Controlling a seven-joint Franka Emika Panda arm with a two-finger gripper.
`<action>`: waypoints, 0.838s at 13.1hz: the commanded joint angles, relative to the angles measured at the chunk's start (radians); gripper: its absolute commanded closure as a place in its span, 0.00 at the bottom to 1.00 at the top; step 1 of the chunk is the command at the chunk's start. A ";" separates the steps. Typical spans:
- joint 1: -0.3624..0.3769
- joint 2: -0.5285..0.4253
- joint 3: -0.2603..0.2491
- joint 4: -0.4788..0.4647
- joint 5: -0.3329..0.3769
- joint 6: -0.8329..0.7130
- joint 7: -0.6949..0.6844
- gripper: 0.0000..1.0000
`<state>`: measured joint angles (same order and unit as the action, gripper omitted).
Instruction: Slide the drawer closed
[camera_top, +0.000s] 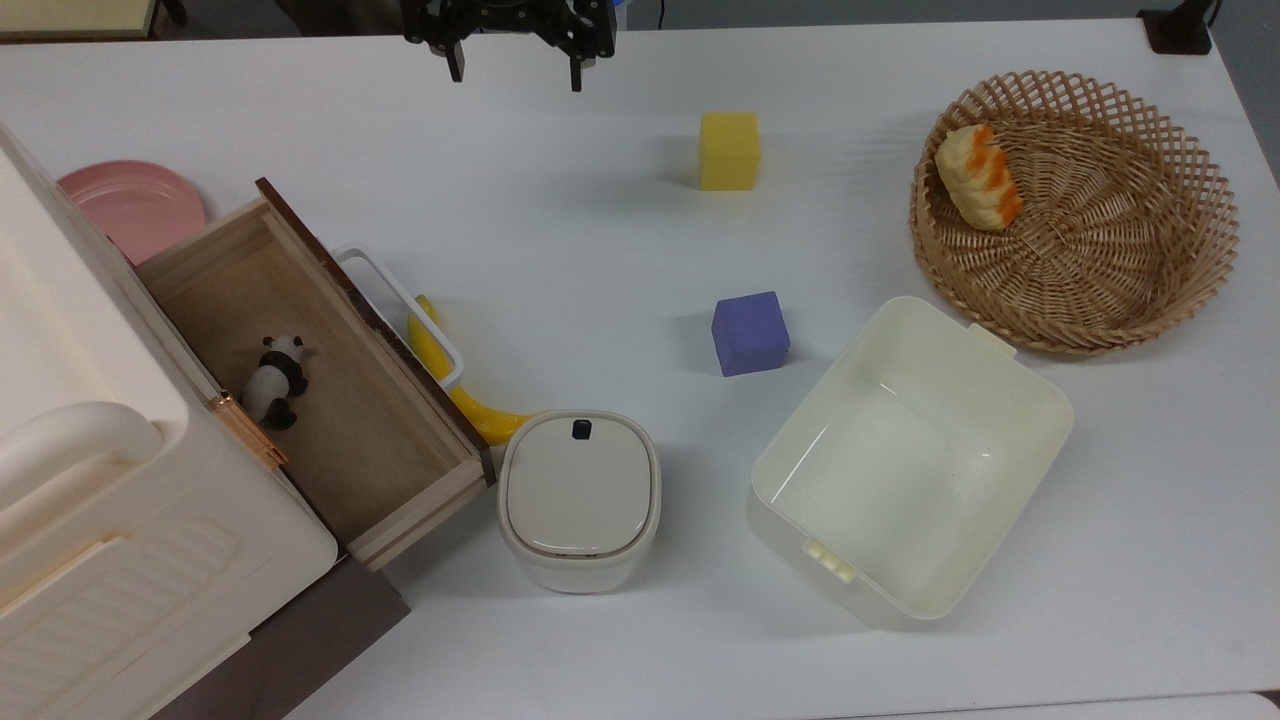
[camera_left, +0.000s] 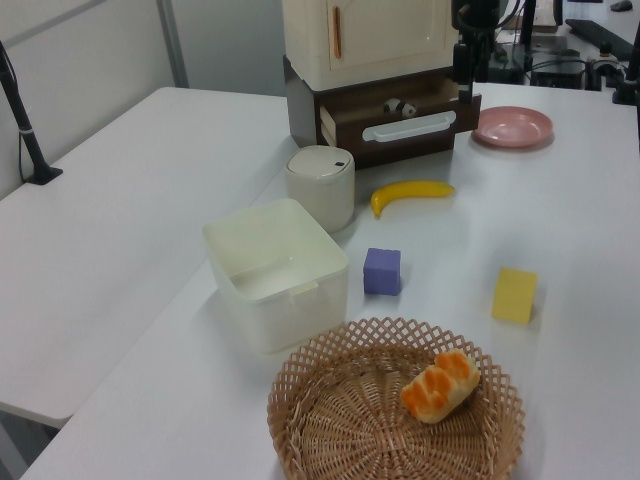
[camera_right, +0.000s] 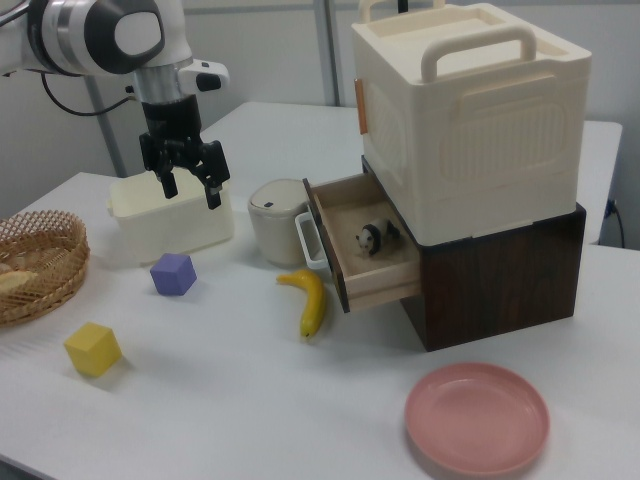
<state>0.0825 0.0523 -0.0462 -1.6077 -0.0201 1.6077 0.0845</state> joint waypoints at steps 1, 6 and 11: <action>0.002 -0.032 -0.004 -0.031 -0.015 -0.012 -0.020 0.00; 0.000 -0.028 -0.004 -0.029 -0.004 -0.003 0.166 0.00; 0.011 -0.005 0.000 -0.029 -0.003 0.012 0.551 0.00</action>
<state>0.0839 0.0558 -0.0469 -1.6122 -0.0200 1.6077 0.4027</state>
